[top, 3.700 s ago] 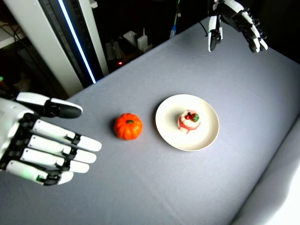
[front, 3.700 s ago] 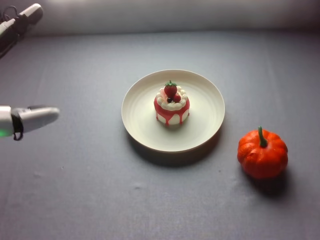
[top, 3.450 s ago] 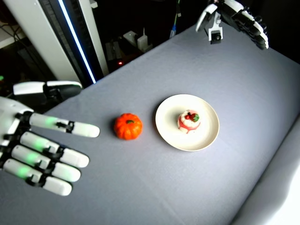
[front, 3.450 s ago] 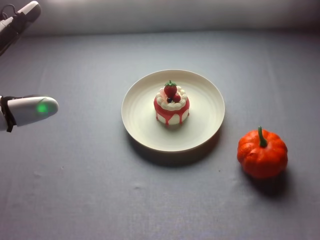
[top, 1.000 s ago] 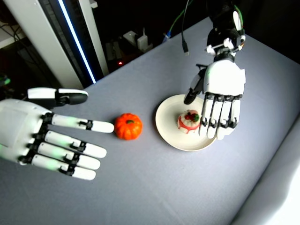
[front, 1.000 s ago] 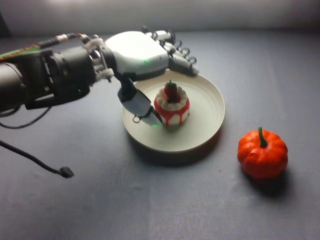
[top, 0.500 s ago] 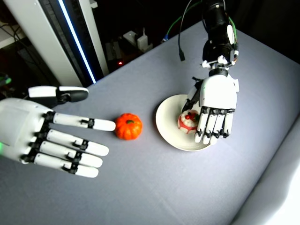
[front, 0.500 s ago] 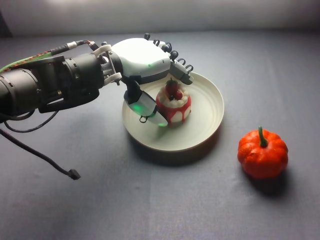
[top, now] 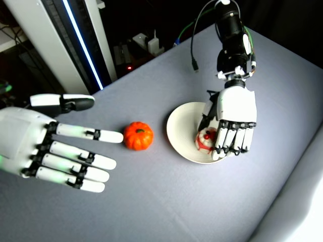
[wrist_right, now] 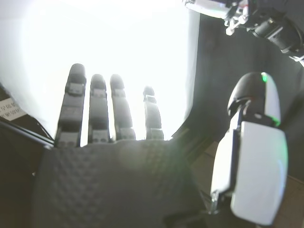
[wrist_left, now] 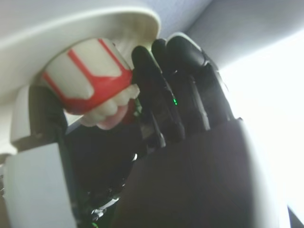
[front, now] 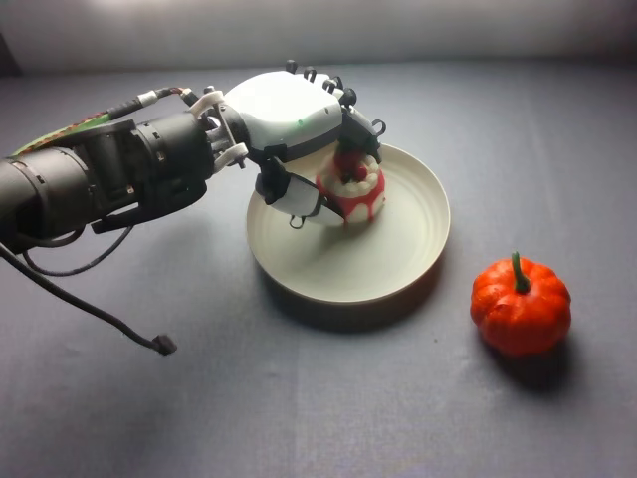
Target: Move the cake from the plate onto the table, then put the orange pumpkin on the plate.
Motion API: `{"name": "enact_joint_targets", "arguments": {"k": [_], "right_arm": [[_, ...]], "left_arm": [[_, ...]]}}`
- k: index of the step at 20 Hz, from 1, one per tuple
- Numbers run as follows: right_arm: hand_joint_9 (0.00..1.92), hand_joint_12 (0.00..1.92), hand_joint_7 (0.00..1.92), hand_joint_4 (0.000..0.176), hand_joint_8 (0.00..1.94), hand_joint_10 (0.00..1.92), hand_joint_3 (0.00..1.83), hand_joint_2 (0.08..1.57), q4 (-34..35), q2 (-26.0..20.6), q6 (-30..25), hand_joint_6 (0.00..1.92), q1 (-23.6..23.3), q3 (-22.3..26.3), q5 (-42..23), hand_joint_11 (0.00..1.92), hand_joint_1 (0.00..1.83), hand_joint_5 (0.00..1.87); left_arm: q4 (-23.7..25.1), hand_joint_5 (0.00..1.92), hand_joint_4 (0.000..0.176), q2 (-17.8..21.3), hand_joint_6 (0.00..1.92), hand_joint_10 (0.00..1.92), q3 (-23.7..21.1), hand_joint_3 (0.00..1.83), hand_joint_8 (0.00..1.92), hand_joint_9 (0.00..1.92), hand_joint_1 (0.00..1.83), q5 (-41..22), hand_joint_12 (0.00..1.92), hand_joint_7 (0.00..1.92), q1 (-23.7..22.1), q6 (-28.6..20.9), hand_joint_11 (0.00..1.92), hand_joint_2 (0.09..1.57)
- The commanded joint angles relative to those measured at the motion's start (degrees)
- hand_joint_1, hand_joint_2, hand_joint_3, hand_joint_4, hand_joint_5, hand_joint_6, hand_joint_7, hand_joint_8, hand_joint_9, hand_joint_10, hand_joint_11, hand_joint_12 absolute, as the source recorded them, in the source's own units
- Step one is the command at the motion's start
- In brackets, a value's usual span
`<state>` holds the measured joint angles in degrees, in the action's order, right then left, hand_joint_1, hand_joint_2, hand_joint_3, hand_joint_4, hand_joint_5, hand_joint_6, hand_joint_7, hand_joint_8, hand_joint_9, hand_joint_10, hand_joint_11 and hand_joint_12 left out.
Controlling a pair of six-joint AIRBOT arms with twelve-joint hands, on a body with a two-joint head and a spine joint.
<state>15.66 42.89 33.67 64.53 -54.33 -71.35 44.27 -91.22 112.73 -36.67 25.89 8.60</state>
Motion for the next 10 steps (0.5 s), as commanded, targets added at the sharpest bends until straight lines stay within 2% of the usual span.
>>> {"name": "enact_joint_targets", "arguments": {"k": [1, 3, 4, 5, 6, 7, 8, 9, 10], "right_arm": [[0.06, 0.05, 0.09, 0.176, 0.01, 0.01, 0.00, 0.91, 0.6, -0.2, -0.5, 0.00, -0.6, -0.3, -7.4, 0.17, 0.38, 0.00], [0.06, 0.04, 0.10, 0.176, 0.01, 0.01, 0.00, 0.91, 0.6, -0.1, -0.5, 0.00, -0.6, -0.3, -7.4, 0.16, 0.39, 0.00], [0.05, 0.04, 0.09, 0.176, 0.00, 0.00, 0.00, 0.90, 0.6, -0.1, -0.5, 0.00, -0.6, -0.3, -7.4, 0.16, 0.39, 0.00], [0.05, 0.04, 0.09, 0.176, 0.00, 0.00, 0.00, 0.89, 0.6, -0.1, -0.5, 0.00, -0.6, -0.3, -7.4, 0.16, 0.40, 0.00], [0.04, 0.03, 0.08, 0.176, 0.00, 0.00, 0.00, 0.91, 0.6, -0.1, -0.5, 0.00, -0.6, -0.2, -7.4, 0.14, 0.41, 0.00], [0.05, 0.03, 0.08, 0.176, 0.00, 0.00, 0.00, 0.92, 0.7, -0.1, -0.5, 0.00, -0.6, -0.2, -7.4, 0.15, 0.41, 0.00], [0.03, 0.03, 0.07, 0.176, 0.00, 0.00, 0.00, 0.92, 0.7, -0.1, -0.5, 0.00, -0.6, -0.2, -7.4, 0.14, 0.42, 0.00], [0.02, 0.02, 0.06, 0.176, 0.00, 0.00, 0.00, 0.92, 0.8, -0.1, -0.5, 0.00, -0.6, -0.2, -7.4, 0.13, 0.41, 0.00], [0.02, 0.03, 0.06, 0.176, 0.00, 0.00, 0.01, 0.92, 0.8, -0.1, -0.5, 0.00, -0.6, -0.2, -7.4, 0.13, 0.40, 0.00]], "left_arm": [[-0.3, 0.90, 0.000, 0.4, 1.00, 1.75, 0.0, 0.00, 1.56, 0.48, 1.21, -1.7, 1.91, 0.72, 0.8, 0.4, 0.40, 1.21], [-1.6, 0.86, 0.000, 0.9, 1.04, 1.79, -0.5, 0.00, 1.59, 0.54, 1.21, -2.7, 1.92, 0.73, 0.7, 0.4, 0.49, 1.22], [-2.2, 0.86, 0.000, 1.4, 1.14, 1.89, -1.0, 0.00, 1.79, 0.69, 1.15, -3.4, 1.92, 0.69, 0.7, 0.4, 0.74, 1.18], [-2.6, 0.85, 0.000, 2.3, 1.03, 1.92, -1.8, 0.01, 1.67, 0.66, 1.20, -3.7, 1.92, 0.73, 0.6, 0.4, 0.74, 1.21], [-3.4, 0.89, 0.000, 3.3, 1.07, 1.72, -2.8, 0.00, 1.54, 0.53, 1.19, -4.0, 1.92, 0.73, 0.6, 0.4, 0.51, 1.21], [-4.8, 0.87, 0.000, 4.6, 1.11, 1.66, -4.0, 0.00, 1.52, 0.49, 1.19, -4.3, 1.92, 0.71, 0.5, 0.4, 0.42, 1.21], [-6.5, 0.90, 0.000, 5.9, 1.06, 1.64, -5.1, 0.00, 1.51, 0.48, 1.20, -5.0, 1.92, 0.72, 0.5, 0.4, 0.37, 1.21], [-7.9, 0.88, 0.000, 6.8, 1.09, 1.70, -5.9, 0.00, 1.59, 0.35, 1.19, -5.7, 1.92, 0.65, 0.3, 0.4, 0.20, 1.23], [-9.2, 0.84, 0.000, 8.0, 1.15, 1.74, -6.9, 0.01, 1.63, 0.32, 1.18, -6.2, 1.92, 0.63, 0.2, 0.4, 0.16, 1.25]]}}
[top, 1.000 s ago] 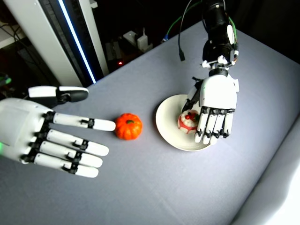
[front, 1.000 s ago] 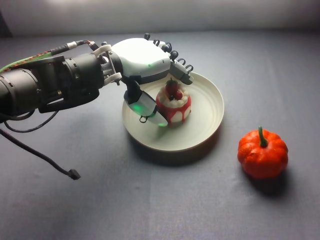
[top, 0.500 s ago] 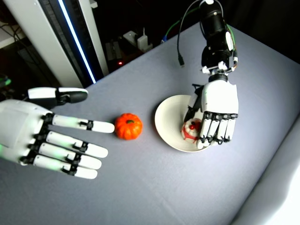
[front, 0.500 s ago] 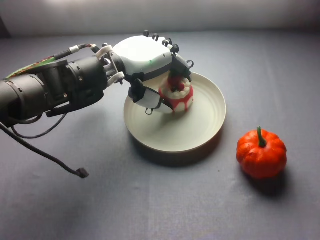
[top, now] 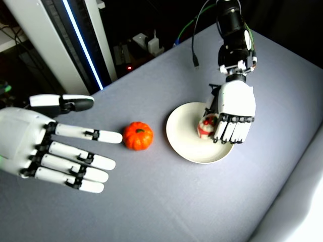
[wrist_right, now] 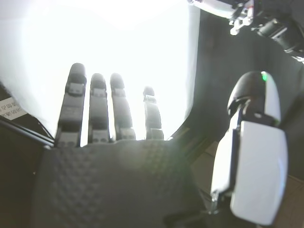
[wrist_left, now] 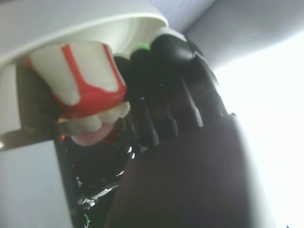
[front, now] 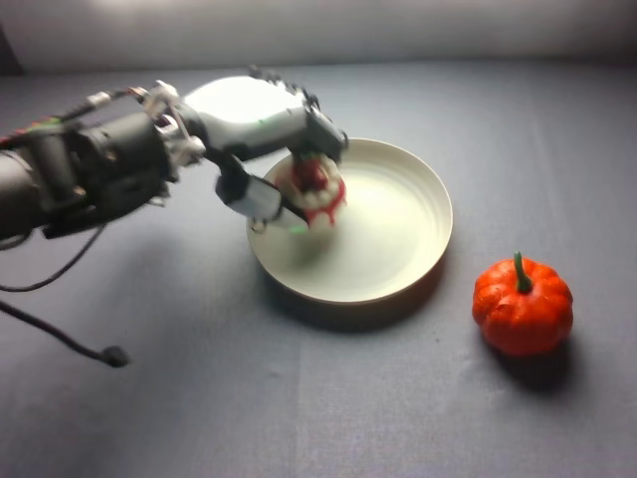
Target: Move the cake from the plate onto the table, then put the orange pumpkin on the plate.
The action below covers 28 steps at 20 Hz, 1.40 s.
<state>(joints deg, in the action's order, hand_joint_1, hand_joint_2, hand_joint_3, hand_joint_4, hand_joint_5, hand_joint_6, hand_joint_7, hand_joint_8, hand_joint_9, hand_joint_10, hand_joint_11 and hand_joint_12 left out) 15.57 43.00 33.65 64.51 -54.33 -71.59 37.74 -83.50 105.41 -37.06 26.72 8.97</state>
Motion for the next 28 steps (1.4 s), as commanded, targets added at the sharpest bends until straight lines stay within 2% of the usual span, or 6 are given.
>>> {"name": "enact_joint_targets", "arguments": {"k": [1, 4, 6, 10, 24, 28], "right_arm": [[0.02, 0.02, 0.05, 0.176, 0.00, 0.00, 0.00, 0.92, 0.9, -0.2, -0.5, 0.00, -0.6, -0.1, -7.1, 0.11, 0.41, 0.00], [0.00, 0.00, 0.03, 0.176, 0.00, 0.00, 0.00, 0.92, 1.0, -0.2, -0.5, 0.00, -0.6, 0.0, -7.1, 0.08, 0.42, 0.00], [0.00, 0.00, 0.01, 0.176, 0.00, 0.00, 0.00, 0.92, 1.1, -0.2, -0.5, 0.00, -0.6, 0.1, -7.0, 0.07, 0.42, 0.00], [0.00, 0.00, 0.00, 0.176, 0.00, 0.00, 0.02, 0.98, 1.4, -0.1, -0.5, 0.00, -0.6, 0.2, -6.9, 0.00, 0.42, 0.00], [0.00, 0.00, 0.00, 0.176, 0.00, 0.00, 0.00, 0.94, 1.6, 0.0, -0.5, 0.00, -0.1, 0.7, -7.0, 0.00, 0.41, 0.00], [0.00, 0.00, 0.00, 0.176, 0.00, 0.00, 0.00, 0.95, 1.6, 0.0, -0.5, 0.00, 0.0, 0.8, -7.1, 0.00, 0.41, 0.00]], "left_arm": [[-4.0, 0.81, 0.000, 1.4, 1.19, 1.79, -0.4, 0.01, 1.65, 0.29, 1.17, -6.5, 1.92, 0.61, -0.6, 0.0, 0.16, 1.26], [-7.7, 0.83, 0.000, 5.9, 1.24, 1.68, -3.8, 0.00, 1.60, 0.18, 1.17, -8.2, 1.92, 0.57, -0.3, 0.0, 0.02, 1.26], [-10.4, 0.83, 0.000, 9.0, 1.22, 0.96, -5.7, 0.00, 0.86, 0.02, 1.12, -9.7, 1.72, 0.34, 0.4, 0.0, 0.00, 1.19], [-14.8, 0.89, 0.000, 14.2, 1.15, 1.59, -8.8, 0.00, 1.50, 0.43, 1.19, -10.9, 1.92, 0.65, 3.0, 0.0, 0.29, 1.22], [-22.1, 0.89, 0.000, 13.1, 1.10, 1.52, -6.8, 0.00, 1.48, 0.44, 1.20, -8.3, 1.84, 0.71, 15.9, 0.0, 0.24, 1.21], [-21.9, 0.23, 0.017, 12.4, 0.02, 0.69, -6.5, 0.00, 0.09, 0.07, 1.14, -6.0, 1.59, 0.22, 17.0, 0.0, 0.03, 0.94]]}}
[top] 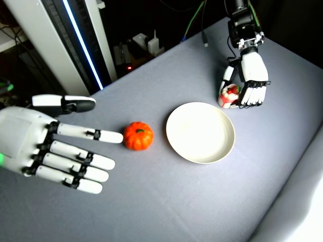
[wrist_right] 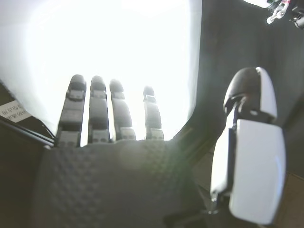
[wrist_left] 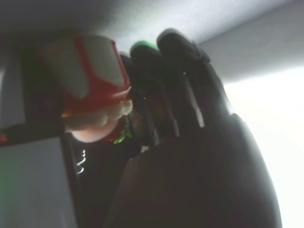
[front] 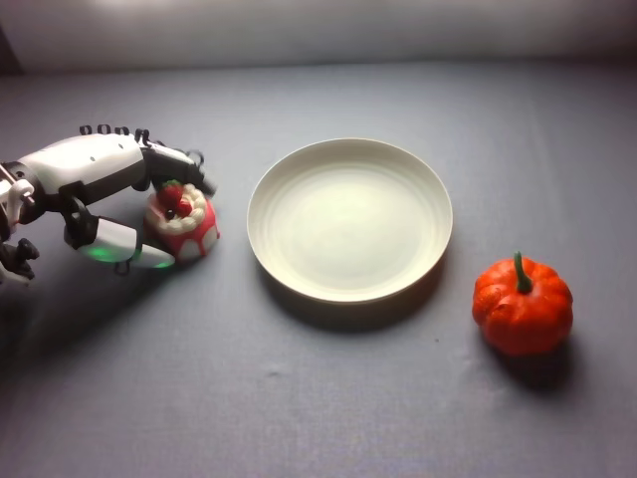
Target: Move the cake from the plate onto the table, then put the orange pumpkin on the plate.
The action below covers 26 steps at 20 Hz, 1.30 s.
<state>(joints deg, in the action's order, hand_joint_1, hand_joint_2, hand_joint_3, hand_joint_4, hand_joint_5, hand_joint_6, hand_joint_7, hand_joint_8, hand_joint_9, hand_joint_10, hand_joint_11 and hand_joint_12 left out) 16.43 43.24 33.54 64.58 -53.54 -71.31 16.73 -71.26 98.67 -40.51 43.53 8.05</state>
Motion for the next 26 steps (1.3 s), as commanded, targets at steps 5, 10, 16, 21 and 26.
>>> {"name": "enact_joint_targets", "arguments": {"k": [5, 10, 16, 21, 26], "right_arm": [[0.00, 0.00, 0.00, 0.176, 0.00, 0.00, 0.00, 0.95, 0.8, -0.3, -0.5, 0.00, 0.1, 0.1, -7.5, 0.00, 0.44, 0.00], [0.00, 0.00, 0.00, 0.176, 0.00, 0.00, 0.00, 0.94, 0.9, -0.2, -0.5, 0.00, 0.3, 0.0, -6.5, 0.00, 0.42, 0.00], [0.00, 0.01, 0.00, 0.156, 0.00, 0.00, 0.00, 0.87, -3.6, 0.0, -0.6, 0.00, -3.6, -2.9, 5.8, 0.02, 0.61, 0.00], [0.00, 0.04, 0.00, 0.159, 0.00, 0.00, 0.00, 0.81, -16.4, 5.4, -0.8, 0.00, -16.9, -9.2, 27.4, 0.09, 0.68, 0.00], [0.00, 0.55, 0.00, 0.128, 0.00, 0.00, 0.02, 0.80, -29.7, 9.7, -8.4, 0.00, -21.6, -12.3, 36.0, 0.00, 0.83, 0.00]], "left_arm": [[-4.8, 0.00, 0.176, 3.5, 0.00, 0.00, -3.6, 0.00, 0.00, 0.00, 0.89, -5.6, 0.00, 0.00, 0.5, 0.9, 0.00, 0.64], [-14.1, 0.00, 0.176, 9.6, 0.00, 0.00, -11.2, 0.02, 0.00, 0.00, 0.89, -20.2, 0.00, 0.00, 3.5, 0.9, 0.00, 0.69], [-21.5, 0.00, 0.176, 17.1, 0.00, 0.00, -21.1, 0.03, 0.00, 0.00, 0.93, -37.4, 0.00, 0.00, 8.6, 0.9, 0.00, 0.77], [-22.3, 0.00, 0.143, 19.6, 0.00, 0.00, -23.1, 0.03, 0.00, 0.00, 0.86, -41.1, 0.00, 0.00, 8.6, 0.9, 0.00, 0.82], [-22.1, 0.03, 0.173, 19.1, 0.01, 0.00, -22.8, 0.03, 0.00, 0.00, 0.95, -40.6, 0.00, 0.00, 7.8, 0.9, 0.00, 0.93]]}}
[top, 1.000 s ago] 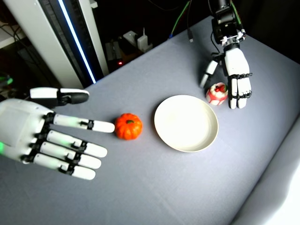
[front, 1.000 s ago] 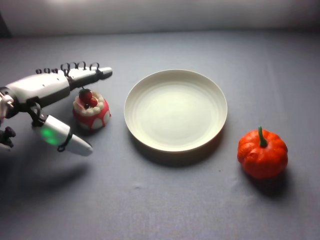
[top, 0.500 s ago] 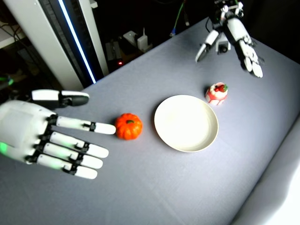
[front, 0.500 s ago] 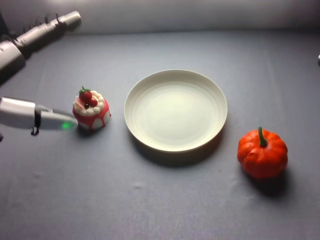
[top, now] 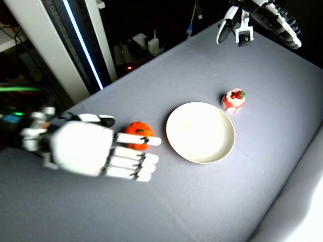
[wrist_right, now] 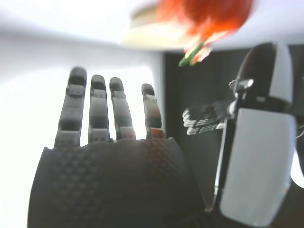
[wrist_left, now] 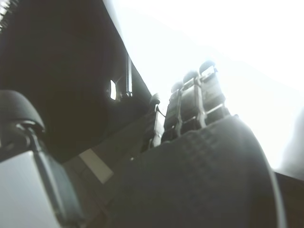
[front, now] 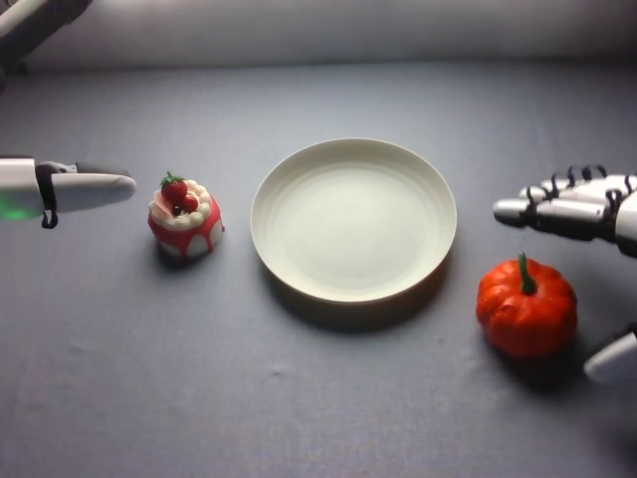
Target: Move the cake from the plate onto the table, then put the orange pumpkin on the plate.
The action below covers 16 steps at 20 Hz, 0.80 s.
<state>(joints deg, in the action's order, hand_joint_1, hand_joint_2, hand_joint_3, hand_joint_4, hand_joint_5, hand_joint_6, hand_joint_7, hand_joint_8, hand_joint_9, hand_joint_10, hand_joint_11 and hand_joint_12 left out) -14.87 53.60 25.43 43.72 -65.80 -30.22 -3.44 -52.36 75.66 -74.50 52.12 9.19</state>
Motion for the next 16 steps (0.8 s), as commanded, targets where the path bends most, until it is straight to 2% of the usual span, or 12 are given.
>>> {"name": "enact_joint_targets", "arguments": {"k": [1, 2, 3, 4, 5, 7, 9, 10, 11, 14, 15, 16], "right_arm": [[0.00, 0.68, 0.00, 0.140, 0.00, 0.00, 0.01, 0.79, -0.1, -0.6, -1.2, 0.00, -0.8, 0.3, -4.5, 0.00, 0.80, 0.00], [0.00, 0.71, 0.00, 0.105, 0.00, 0.00, 0.01, 0.79, -1.4, -0.5, -2.2, 0.00, -0.8, 0.6, -4.4, 0.00, 0.81, 0.00], [0.00, 0.58, 0.00, 0.037, 0.00, 0.00, 0.00, 0.79, -3.3, -0.4, -3.1, 0.00, -0.8, 1.2, -4.5, 0.00, 0.79, 0.00], [0.00, 0.46, 0.00, 0.039, 0.00, 0.00, 0.00, 0.80, -4.3, -0.2, -3.6, 0.00, -0.8, 1.3, -4.4, 0.00, 0.79, 0.00], [0.00, 0.21, 0.00, 0.058, 0.00, 0.00, 0.00, 0.80, -5.4, 0.1, -4.6, 0.00, -0.8, 1.2, -4.2, 0.00, 0.77, 0.00], [0.00, 0.01, 0.00, 0.096, 0.00, 0.00, 0.00, 0.80, -7.2, 1.2, -6.8, 0.00, -0.8, 0.7, -4.1, 0.00, 0.81, 0.00], [0.00, 0.00, 0.00, 0.086, 0.00, 0.00, 0.00, 0.79, -7.8, 1.7, -6.9, 0.00, -0.8, 0.6, -4.3, 0.00, 0.80, 0.00], [0.00, 0.01, 0.00, 0.075, 0.00, 0.00, 0.00, 0.78, -7.9, 2.0, -6.9, 0.00, -0.8, 0.6, -4.4, 0.03, 0.83, 0.00], [0.00, 0.00, 0.00, 0.112, 0.00, 0.00, 0.00, 0.77, -9.1, 2.6, -6.9, 0.00, -0.8, 0.8, -4.4, 0.00, 0.82, 0.00], [0.00, 0.35, 0.00, 0.062, 0.00, 0.00, 0.00, 0.88, -12.1, 4.6, -6.9, 0.00, -1.4, 0.4, -2.5, 0.00, 0.78, 0.09], [0.09, 0.36, 0.11, 0.061, 0.01, 0.02, 0.00, 0.93, -13.0, 5.4, -6.9, 0.01, -1.6, 0.0, -1.6, 0.00, 0.78, 0.19], [0.28, 0.65, 0.32, 0.032, 0.01, 0.02, 0.00, 1.02, -14.2, 6.3, -6.9, 0.02, -1.9, -0.2, -0.6, 0.00, 0.88, 0.38]], "left_arm": [[-1.9, 0.00, 0.175, 0.0, 0.00, 0.00, 0.3, 0.04, 0.00, 0.00, 0.93, -6.5, 0.00, 0.00, -1.0, -0.2, 0.00, 0.97], [-1.9, 0.01, 0.176, 0.0, 0.00, 0.00, 0.3, 0.02, 0.00, 0.00, 0.94, -6.3, 0.00, 0.00, -1.1, -0.2, 0.00, 1.01], [-1.9, 0.01, 0.169, -0.2, 0.00, 0.00, 0.3, 0.03, 0.00, 0.00, 1.01, -6.1, 0.00, 0.00, -1.1, -0.2, 0.00, 1.04], [-1.8, 0.01, 0.175, -0.4, 0.00, 0.00, 0.4, 0.02, 0.00, 0.00, 0.97, -6.0, 0.00, 0.00, -1.1, -0.2, 0.00, 1.03], [-1.8, 0.02, 0.143, -0.6, 0.02, 0.01, 0.5, 0.00, 0.00, 0.06, 0.94, -5.9, 0.24, 0.00, -1.2, -0.2, 0.00, 1.06], [-1.7, 0.03, 0.128, -0.8, 0.01, 0.01, 0.7, 0.00, 0.00, 0.09, 0.92, -5.4, 0.65, 0.00, -1.5, -0.2, 0.00, 1.06], [-1.3, 0.00, 0.117, -1.4, 0.00, 0.00, 0.9, 0.00, 0.00, 0.09, 0.88, -4.7, 0.70, 0.00, -1.7, -0.2, 0.00, 1.09], [-1.2, 0.01, 0.160, -1.5, 0.00, 0.00, 1.0, 0.00, 0.00, 0.07, 0.92, -4.5, 0.73, 0.00, -1.7, -0.2, 0.00, 1.08], [-1.0, 0.07, 0.173, -1.8, 0.01, 0.00, 1.1, 0.00, 0.00, 0.06, 1.01, -4.3, 0.86, 0.00, -1.8, -0.2, 0.00, 1.07], [-0.6, 0.02, 0.167, -2.2, 0.00, 0.00, 1.3, 0.00, 0.00, 0.07, 1.01, -3.8, 0.89, 0.00, -2.3, -0.2, 0.00, 1.02], [-0.6, 0.00, 0.167, -2.2, 0.00, 0.01, 1.2, 0.00, 0.00, 0.09, 0.99, -3.8, 0.87, 0.00, -2.3, -0.2, 0.00, 1.00], [-0.5, 0.05, 0.170, -2.2, 0.01, 0.02, 1.2, 0.00, 0.00, 0.14, 1.05, -3.8, 0.86, 0.00, -2.3, -0.2, 0.00, 1.00]]}}
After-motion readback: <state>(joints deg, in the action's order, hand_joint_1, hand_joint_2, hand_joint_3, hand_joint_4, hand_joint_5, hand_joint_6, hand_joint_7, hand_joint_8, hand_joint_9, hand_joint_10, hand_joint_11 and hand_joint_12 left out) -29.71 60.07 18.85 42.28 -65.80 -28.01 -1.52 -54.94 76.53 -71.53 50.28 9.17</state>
